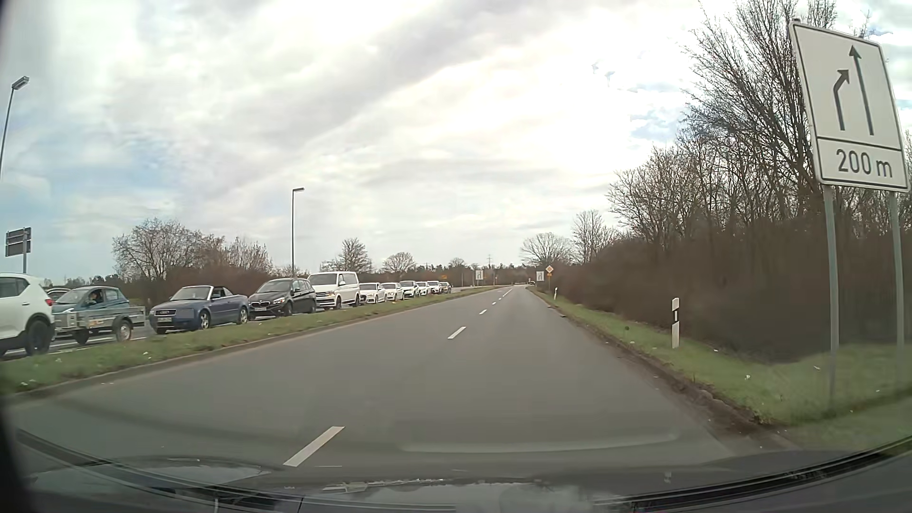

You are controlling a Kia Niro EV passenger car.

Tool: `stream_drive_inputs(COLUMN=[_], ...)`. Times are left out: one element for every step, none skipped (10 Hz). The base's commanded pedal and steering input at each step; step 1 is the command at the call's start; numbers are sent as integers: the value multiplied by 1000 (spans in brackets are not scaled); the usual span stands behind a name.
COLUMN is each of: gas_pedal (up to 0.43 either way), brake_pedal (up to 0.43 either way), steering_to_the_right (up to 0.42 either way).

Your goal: Follow the waypoints while adhering to traffic rules and regulations

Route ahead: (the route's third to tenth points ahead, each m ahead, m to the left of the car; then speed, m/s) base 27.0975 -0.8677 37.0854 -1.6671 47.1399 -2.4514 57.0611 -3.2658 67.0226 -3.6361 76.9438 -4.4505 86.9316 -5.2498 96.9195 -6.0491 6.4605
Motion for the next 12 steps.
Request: stream_drive_inputs(gas_pedal=[339, 339, 350, 350, 350, 350, 350, 350, 358, 358, 358, 358], brake_pedal=[0, 0, 0, 0, 0, 0, 0, 0, 0, 0, 0, 0], steering_to_the_right=[61, 48, 32, 21, 16, 12, 7, 6, 6, 6, 6, 6])
